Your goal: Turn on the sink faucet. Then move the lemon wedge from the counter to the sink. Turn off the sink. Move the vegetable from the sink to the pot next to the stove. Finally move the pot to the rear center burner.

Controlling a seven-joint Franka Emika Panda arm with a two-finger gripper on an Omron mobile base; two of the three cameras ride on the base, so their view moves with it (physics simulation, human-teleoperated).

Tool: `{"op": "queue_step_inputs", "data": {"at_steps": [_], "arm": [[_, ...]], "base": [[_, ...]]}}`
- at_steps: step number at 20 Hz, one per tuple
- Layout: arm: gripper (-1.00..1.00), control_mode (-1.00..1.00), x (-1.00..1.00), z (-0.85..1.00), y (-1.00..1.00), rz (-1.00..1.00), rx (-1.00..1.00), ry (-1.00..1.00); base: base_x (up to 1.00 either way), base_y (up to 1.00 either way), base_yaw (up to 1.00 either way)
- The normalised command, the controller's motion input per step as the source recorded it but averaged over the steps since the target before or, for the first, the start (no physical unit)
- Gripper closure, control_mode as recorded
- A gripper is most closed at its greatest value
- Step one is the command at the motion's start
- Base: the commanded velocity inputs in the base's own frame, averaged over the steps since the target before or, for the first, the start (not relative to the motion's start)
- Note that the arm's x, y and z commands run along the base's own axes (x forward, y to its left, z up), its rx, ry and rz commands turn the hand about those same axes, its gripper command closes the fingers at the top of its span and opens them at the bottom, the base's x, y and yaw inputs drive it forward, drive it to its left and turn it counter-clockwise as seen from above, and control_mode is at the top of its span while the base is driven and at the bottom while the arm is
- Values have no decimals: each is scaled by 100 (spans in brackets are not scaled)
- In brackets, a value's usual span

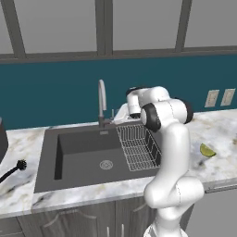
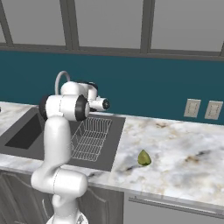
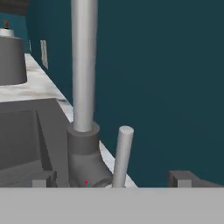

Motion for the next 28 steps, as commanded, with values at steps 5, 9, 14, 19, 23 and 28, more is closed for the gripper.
{"op": "queue_step_inputs", "data": {"at_steps": [5,9,14,19,23,28], "arm": [[-100,-100,25,-16,12,2,3,0],[-100,-100,22,-10,12,3,4,0],[-100,-100,20,-7,13,4,3,0],[-100,-100,6,0,18,5,3,0],[-100,-100,4,0,23,1,1,1],[-100,-100,12,0,28,0,0,2]], "base": [[0,0,0],[0,0,0],[0,0,0],[0,0,0],[0,0,0],[0,0,0]]}}
